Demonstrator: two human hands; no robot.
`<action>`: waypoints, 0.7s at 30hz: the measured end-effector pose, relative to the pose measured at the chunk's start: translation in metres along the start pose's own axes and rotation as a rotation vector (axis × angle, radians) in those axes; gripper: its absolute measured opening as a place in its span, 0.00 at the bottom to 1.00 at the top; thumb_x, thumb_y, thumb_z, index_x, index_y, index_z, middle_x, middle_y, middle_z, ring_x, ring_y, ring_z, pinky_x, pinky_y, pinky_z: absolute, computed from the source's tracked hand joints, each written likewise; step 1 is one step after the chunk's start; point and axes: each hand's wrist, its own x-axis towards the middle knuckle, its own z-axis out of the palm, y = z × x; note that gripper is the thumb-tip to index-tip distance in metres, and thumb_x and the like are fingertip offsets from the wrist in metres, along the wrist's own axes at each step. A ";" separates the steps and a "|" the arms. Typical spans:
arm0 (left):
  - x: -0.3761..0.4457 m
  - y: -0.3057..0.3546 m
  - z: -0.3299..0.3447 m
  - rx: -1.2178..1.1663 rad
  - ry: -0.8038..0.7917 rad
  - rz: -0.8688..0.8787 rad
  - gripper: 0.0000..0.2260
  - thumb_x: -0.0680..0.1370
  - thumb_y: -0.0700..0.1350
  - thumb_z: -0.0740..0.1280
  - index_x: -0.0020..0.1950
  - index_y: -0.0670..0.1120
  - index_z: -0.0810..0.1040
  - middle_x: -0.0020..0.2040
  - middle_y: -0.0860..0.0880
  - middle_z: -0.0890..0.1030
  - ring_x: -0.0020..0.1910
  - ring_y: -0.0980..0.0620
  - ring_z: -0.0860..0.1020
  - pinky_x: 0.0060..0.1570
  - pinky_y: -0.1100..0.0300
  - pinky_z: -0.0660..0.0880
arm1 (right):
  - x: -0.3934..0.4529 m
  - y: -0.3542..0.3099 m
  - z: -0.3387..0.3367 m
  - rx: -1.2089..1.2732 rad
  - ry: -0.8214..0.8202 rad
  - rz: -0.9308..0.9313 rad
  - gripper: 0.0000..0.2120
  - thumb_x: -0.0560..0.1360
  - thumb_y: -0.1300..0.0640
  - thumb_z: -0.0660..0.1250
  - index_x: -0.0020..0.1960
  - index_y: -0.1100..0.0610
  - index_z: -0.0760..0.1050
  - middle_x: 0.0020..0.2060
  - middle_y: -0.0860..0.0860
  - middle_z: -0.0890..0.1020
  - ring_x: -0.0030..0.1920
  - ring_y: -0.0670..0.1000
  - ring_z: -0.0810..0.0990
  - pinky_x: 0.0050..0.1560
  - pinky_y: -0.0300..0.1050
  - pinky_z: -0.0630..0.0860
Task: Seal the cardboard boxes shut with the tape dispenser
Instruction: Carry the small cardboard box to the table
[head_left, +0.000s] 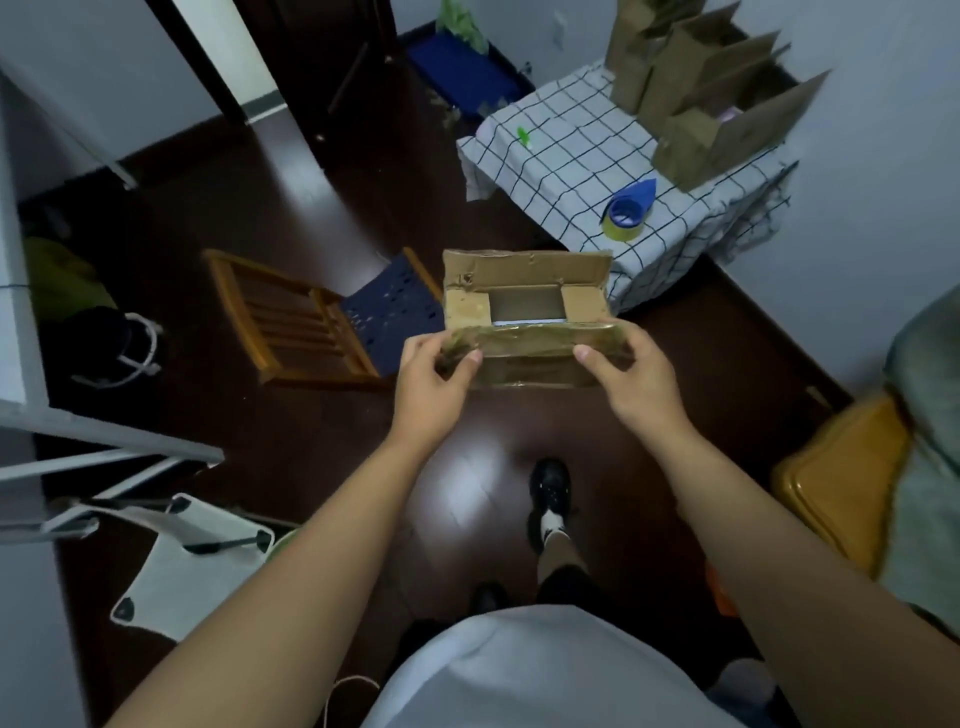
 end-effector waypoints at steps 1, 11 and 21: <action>0.018 0.003 0.007 0.005 -0.004 0.003 0.13 0.77 0.48 0.70 0.61 0.47 0.79 0.53 0.56 0.70 0.50 0.68 0.73 0.48 0.80 0.66 | 0.017 0.001 -0.002 0.008 0.004 -0.002 0.17 0.74 0.48 0.74 0.62 0.42 0.76 0.58 0.43 0.80 0.55 0.38 0.77 0.57 0.35 0.73; 0.192 0.042 0.074 0.097 -0.029 -0.050 0.14 0.77 0.48 0.70 0.62 0.46 0.79 0.56 0.51 0.72 0.51 0.73 0.71 0.48 0.82 0.64 | 0.196 0.004 -0.026 0.072 0.013 0.053 0.15 0.74 0.50 0.75 0.56 0.37 0.75 0.53 0.40 0.82 0.54 0.40 0.80 0.55 0.35 0.76; 0.326 0.078 0.078 0.050 0.033 -0.045 0.11 0.77 0.48 0.70 0.59 0.47 0.79 0.54 0.52 0.71 0.48 0.74 0.71 0.47 0.81 0.64 | 0.341 -0.045 -0.026 0.049 -0.051 0.007 0.17 0.74 0.48 0.74 0.61 0.41 0.75 0.52 0.36 0.78 0.50 0.28 0.76 0.47 0.23 0.71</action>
